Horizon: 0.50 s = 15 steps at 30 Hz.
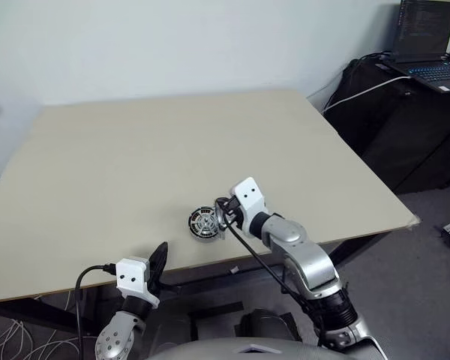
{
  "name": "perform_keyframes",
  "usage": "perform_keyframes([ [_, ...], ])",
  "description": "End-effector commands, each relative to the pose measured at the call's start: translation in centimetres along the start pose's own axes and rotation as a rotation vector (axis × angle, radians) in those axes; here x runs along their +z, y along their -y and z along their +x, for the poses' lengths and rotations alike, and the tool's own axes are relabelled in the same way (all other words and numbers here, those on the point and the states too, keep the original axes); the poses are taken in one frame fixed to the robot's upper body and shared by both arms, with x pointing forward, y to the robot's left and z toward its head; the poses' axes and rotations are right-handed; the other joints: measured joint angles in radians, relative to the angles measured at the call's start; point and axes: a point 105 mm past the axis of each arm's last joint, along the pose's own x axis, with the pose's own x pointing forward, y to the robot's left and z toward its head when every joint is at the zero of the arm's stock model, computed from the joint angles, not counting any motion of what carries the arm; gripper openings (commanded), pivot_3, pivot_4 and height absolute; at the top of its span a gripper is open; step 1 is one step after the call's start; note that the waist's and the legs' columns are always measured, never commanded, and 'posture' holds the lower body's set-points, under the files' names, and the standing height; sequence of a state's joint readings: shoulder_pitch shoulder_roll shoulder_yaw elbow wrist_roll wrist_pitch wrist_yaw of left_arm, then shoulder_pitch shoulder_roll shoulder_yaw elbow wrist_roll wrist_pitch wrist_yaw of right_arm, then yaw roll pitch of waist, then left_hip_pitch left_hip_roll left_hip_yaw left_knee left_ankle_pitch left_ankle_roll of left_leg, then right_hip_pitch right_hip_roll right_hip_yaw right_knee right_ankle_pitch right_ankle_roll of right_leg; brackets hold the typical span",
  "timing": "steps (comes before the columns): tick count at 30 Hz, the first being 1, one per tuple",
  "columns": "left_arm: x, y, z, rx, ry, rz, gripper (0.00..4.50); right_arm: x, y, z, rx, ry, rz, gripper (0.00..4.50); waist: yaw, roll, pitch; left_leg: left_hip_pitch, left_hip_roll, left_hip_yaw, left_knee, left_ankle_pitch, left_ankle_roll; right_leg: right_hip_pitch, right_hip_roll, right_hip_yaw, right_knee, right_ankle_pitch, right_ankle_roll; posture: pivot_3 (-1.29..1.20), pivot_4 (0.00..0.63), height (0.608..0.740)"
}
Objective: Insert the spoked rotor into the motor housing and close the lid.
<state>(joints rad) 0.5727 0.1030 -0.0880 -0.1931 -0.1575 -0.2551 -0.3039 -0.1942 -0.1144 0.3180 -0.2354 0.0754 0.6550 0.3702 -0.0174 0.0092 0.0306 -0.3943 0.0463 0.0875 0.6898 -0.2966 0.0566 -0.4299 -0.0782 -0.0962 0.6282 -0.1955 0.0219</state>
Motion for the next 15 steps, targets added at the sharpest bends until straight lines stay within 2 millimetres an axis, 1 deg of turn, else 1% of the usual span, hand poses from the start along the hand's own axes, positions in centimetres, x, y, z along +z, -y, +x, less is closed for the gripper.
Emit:
perform_keyframes([
  [1,0.8,0.3,0.2,-0.009,0.042,0.009,0.0,1.6,0.1,1.0,-0.012,0.068,0.01,0.02,-0.002,0.0,0.0,0.0,0.0,0.0,0.0,0.0,0.0,0.0,0.0,0.0,0.0,0.0,0.0,0.0,0.0,0.74],
  [4,0.9,0.3,0.2,-0.012,0.046,0.009,0.0,2.1,0.8,1.5,-0.05,0.105,-0.003,0.02,-0.005,0.0,0.0,0.0,0.0,0.0,0.0,0.0,0.0,0.0,0.0,0.0,0.001,0.0,0.0,0.0,0.0,0.74],
  [6,1.0,0.4,0.2,-0.012,0.051,0.008,0.0,3.4,2.2,0.9,-0.103,0.171,0.007,0.02,-0.005,0.0,0.0,0.0,0.0,0.0,0.0,0.0,0.0,0.0,0.0,0.0,0.001,0.0,0.0,0.0,0.0,0.74],
  [8,1.2,0.4,0.2,-0.011,0.057,0.006,0.0,4.2,3.7,0.2,-0.155,0.208,0.01,0.02,-0.003,0.0,0.0,0.0,0.0,0.0,0.0,0.0,0.0,0.0,0.0,0.0,0.0,0.0,0.0,0.0,0.0,0.74],
  [11,1.3,0.4,0.0,-0.008,0.063,0.001,0.0,3.5,6.4,-1.8,-0.244,0.175,-0.028,0.02,0.0,0.0,0.0,0.0,-0.001,0.0,0.0,0.0,0.0,0.0,0.0,0.0,0.0,0.0,0.0,0.0,0.0,0.74],
  [14,1.3,0.5,0.0,-0.012,0.063,0.001,0.0,2.5,7.5,-3.0,-0.283,0.122,-0.058,0.02,0.001,0.0,0.0,0.0,-0.001,0.001,0.0,0.0,0.001,0.0,0.0,0.001,0.0,0.0,0.0,0.0,0.0,0.74],
  [15,1.3,0.5,-0.1,-0.014,0.062,0.001,0.0,1.8,7.8,-3.5,-0.289,0.09,-0.068,0.02,0.001,0.0,0.0,0.0,-0.001,0.001,0.0,0.0,0.001,0.0,0.0,0.001,0.0,0.0,0.0,0.0,0.0,0.74],
])
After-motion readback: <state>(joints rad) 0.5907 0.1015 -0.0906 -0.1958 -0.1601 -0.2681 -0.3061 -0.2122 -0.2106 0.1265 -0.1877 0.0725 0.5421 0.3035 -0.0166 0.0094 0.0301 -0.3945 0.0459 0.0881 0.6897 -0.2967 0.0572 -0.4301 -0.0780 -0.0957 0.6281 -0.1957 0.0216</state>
